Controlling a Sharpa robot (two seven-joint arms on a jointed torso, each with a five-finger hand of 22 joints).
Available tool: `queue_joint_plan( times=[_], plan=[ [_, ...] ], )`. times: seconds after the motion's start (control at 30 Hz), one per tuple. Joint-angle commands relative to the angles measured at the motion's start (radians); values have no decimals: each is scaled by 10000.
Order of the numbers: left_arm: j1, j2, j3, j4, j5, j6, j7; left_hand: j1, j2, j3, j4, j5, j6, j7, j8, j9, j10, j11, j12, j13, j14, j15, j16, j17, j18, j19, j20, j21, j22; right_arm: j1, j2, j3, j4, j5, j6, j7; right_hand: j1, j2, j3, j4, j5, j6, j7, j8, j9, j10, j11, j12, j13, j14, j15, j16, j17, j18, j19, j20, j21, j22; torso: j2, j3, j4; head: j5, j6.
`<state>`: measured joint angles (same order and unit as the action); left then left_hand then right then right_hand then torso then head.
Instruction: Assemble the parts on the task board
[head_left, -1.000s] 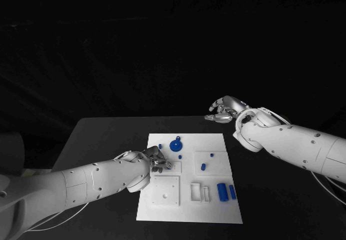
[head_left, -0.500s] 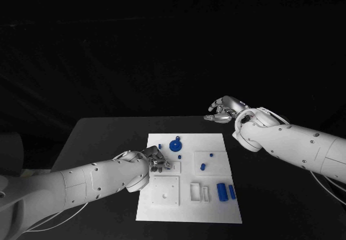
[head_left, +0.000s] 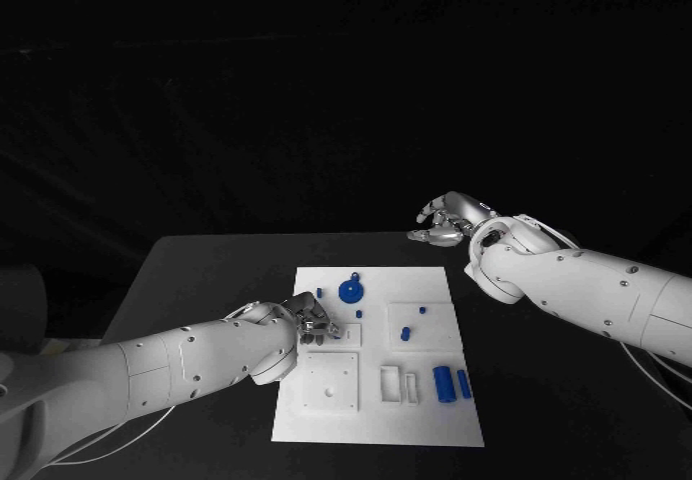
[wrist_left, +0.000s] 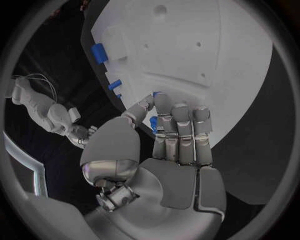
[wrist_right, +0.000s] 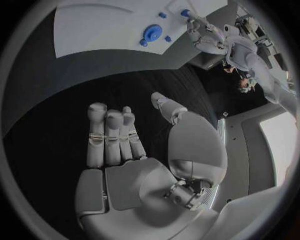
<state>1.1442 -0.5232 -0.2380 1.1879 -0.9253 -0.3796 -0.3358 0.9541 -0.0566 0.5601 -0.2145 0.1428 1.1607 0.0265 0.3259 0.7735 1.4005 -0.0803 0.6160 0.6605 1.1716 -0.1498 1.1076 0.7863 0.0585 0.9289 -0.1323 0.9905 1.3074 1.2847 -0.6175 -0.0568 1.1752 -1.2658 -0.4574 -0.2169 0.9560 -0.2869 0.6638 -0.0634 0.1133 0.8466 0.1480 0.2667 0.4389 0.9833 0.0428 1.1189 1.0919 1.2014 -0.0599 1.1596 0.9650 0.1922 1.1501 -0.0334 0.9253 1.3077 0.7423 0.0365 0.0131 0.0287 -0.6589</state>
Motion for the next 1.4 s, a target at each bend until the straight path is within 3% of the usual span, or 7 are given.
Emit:
queue_joint_plan(
  times=[0.03, 0.17, 0.6, 1.3, 1.33, 1.37, 1.4],
  plan=[
    [-13, -32, -12, -42, 170, -67, -93, 126, 31, 22, 65, 44, -55, 2, -29, -11, -51, -3, 35, 8, -67, 19, 34, -6, -106, -53, -1010, -53, 170, -3, -5, 4, 13, -32, 122, 31, -39, 41, 3, 79, 40, 29, 81, 40, 11, -64, 4, 52, -14, -9, -65, -13, -12, 696, 58, -32, -67, 69, -5, 6, 1, 11, 7],
    [-13, -36, -12, -37, 252, -67, -57, 161, 88, 43, 31, 168, -578, 169, -372, -165, -48, 144, 113, 44, -101, 27, 74, -20, -118, -78, -1010, -58, 176, -4, -6, 4, 12, -32, 128, 30, -40, 41, 3, 80, 40, 29, 81, 40, 11, -64, 4, 53, -15, -9, -65, -13, -13, 696, 58, -32, -67, 69, -3, 6, -6, 15, 7],
    [-13, -67, -10, -43, 559, -83, 40, 58, 125, 16, 113, 173, -1176, 382, -915, -465, -247, 329, 239, 113, -232, 82, 158, -69, -160, -164, -993, -84, 176, -8, -13, 4, 9, -32, 130, 28, -42, 42, 1, 83, 43, 24, 82, 37, 10, -67, 4, 57, -21, -10, -65, -12, -14, 696, 58, -32, -70, 71, -1, 10, -2, 10, 11],
    [-14, -160, -7, -23, 901, 4, 247, 179, 404, 130, 61, 219, -1351, 468, -1170, -687, -428, 408, 403, 187, -346, 130, 251, -121, -167, -243, -973, -91, 185, -25, -25, 4, -7, -32, 143, 29, -36, 43, -1, 84, 48, 14, 83, 34, 7, -73, 5, 69, -35, -12, -65, -9, -16, 696, 59, -33, -74, 78, -4, 7, -5, -7, 18],
    [-14, -160, -6, -27, 938, 2, 264, 281, 396, 293, 71, -27, -1316, 460, -1169, -703, -445, 405, 429, 194, -359, 130, 266, -131, -164, -250, -971, -99, 179, -26, -26, 4, -9, -32, 140, 29, -35, 43, -1, 85, 48, 14, 83, 34, 7, -73, 5, 69, -35, -12, -65, -9, -16, 696, 59, -34, -74, 78, -3, 7, -5, -2, 16],
    [-14, -160, -6, -28, 949, -1, 265, 472, 219, 773, 231, -697, -1289, 457, -1179, -729, -464, 407, 454, 195, -371, 130, 279, -151, -162, -242, -964, -124, 156, -27, -26, 4, -8, -32, 140, 30, -35, 43, -1, 85, 48, 14, 83, 34, 6, -73, 6, 70, -36, -12, -64, -9, -16, 696, 59, -34, -74, 79, -3, 7, -5, -2, 16],
    [-14, -160, -6, -30, 955, 1, 269, 559, 84, 1130, 379, -882, -1271, 462, -1192, -756, -472, 398, 477, 191, -368, 129, 295, -169, -166, -221, -961, -126, 153, -28, -26, 4, -7, -32, 140, 31, -35, 43, -2, 85, 48, 14, 83, 34, 6, -73, 6, 70, -36, -12, -64, -9, -16, 696, 59, -34, -75, 79, -2, 7, -3, -5, 13]
  ],
)
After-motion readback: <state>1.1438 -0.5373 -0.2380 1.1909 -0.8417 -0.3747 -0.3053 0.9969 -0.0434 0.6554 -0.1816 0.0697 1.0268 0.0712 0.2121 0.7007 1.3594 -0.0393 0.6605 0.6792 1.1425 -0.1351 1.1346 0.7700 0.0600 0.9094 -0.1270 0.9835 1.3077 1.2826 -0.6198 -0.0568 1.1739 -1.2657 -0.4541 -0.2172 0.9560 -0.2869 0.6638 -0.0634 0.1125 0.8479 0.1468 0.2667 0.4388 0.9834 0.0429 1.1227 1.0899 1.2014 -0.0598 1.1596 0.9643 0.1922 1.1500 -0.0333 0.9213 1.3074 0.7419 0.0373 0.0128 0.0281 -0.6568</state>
